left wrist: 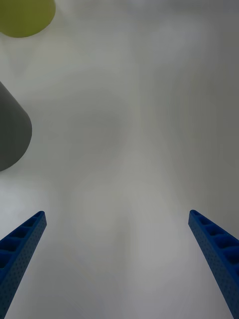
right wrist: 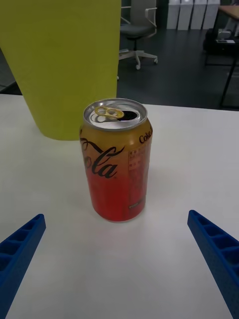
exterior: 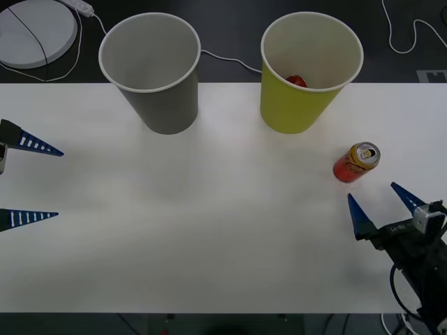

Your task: Put the can into the green bin and the plastic bottle into the gray bin

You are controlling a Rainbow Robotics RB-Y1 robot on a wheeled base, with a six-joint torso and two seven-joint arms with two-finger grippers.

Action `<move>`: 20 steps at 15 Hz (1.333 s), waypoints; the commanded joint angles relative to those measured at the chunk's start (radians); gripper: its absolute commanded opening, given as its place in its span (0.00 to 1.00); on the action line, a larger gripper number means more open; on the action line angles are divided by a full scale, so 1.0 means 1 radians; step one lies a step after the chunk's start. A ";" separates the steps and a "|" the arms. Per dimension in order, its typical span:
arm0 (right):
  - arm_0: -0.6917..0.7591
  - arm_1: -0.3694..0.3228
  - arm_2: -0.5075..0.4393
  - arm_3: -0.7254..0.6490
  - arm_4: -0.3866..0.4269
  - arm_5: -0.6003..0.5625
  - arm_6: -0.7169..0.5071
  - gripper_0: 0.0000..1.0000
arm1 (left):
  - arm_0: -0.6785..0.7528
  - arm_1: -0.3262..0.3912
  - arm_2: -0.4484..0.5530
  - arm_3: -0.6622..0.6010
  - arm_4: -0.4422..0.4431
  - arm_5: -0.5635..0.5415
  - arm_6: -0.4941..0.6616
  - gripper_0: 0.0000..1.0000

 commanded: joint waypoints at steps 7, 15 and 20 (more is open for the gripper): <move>-0.092 0.101 0.000 0.117 -0.037 -0.001 0.023 1.00 | 0.000 0.000 0.000 0.000 0.000 0.000 0.000 1.00; -0.169 0.196 0.000 0.247 -0.067 -0.001 0.023 1.00 | 0.000 0.000 0.000 0.000 0.000 0.000 0.000 1.00; -0.216 0.260 0.000 0.332 -0.087 -0.001 0.024 1.00 | 0.000 0.000 0.000 0.000 0.000 0.000 0.000 1.00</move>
